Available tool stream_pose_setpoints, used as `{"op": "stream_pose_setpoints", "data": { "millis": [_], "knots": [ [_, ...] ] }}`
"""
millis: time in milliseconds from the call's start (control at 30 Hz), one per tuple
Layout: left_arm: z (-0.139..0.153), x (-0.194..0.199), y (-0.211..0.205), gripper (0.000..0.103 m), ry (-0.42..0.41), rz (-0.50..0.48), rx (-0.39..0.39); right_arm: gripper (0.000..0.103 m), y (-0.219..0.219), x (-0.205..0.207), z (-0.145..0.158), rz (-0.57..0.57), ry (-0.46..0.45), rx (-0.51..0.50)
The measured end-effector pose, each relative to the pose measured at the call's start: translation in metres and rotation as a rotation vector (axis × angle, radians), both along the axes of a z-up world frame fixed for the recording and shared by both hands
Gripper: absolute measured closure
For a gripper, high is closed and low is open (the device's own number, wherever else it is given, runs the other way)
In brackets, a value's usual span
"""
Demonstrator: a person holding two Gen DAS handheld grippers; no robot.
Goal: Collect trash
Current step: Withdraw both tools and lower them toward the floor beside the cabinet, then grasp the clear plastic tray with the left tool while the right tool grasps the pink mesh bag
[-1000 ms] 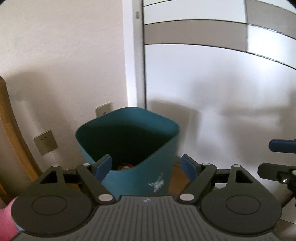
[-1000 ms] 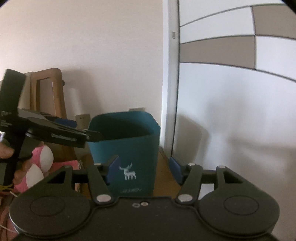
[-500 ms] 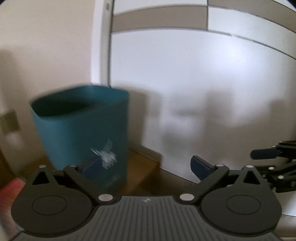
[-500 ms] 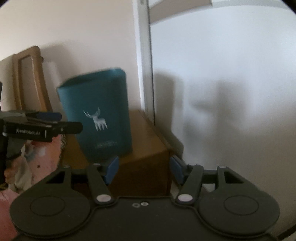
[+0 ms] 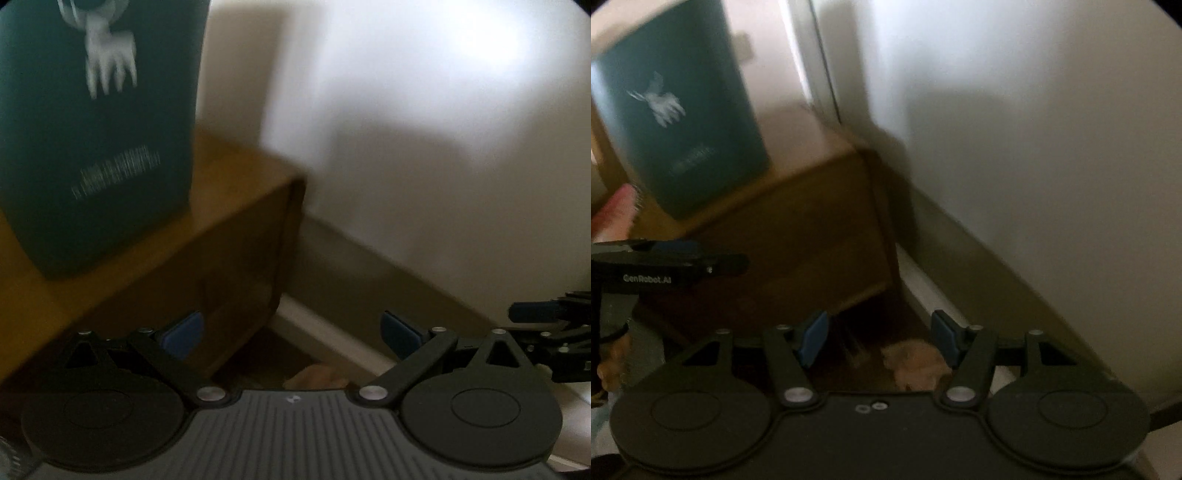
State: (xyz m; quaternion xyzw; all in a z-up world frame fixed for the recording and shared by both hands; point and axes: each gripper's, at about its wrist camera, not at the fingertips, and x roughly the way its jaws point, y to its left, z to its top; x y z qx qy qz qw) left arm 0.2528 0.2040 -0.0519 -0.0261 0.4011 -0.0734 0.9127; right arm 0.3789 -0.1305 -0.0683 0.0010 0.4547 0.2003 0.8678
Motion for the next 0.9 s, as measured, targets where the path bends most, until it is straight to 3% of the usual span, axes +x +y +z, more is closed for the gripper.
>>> {"op": "stream_pose_setpoints", "data": {
  "millis": [133, 300, 500, 700, 900],
  "knots": [
    [-0.061, 0.022, -0.008, 0.0, 0.098, 0.038, 0.034, 0.042, 0.0, 0.017, -0.056, 0.038, 0.104, -0.007],
    [-0.146, 0.054, -0.005, 0.0, 0.279, 0.133, 0.06, 0.042, 0.012, 0.038, -0.125, 0.064, 0.218, -0.031],
    [-0.238, 0.081, 0.001, 0.0, 0.473, 0.25, 0.025, 0.042, 0.004, 0.06, -0.199, 0.065, 0.348, -0.005],
    [-0.317, 0.108, 0.01, 0.0, 0.558, 0.31, 0.05, 0.042, 0.005, 0.08, -0.27, 0.047, 0.432, -0.033],
    [-0.382, 0.133, 0.022, 0.0, 0.615, 0.4, -0.004, 0.042, 0.007, 0.1, -0.333, -0.003, 0.52, -0.028]
  ]
}}
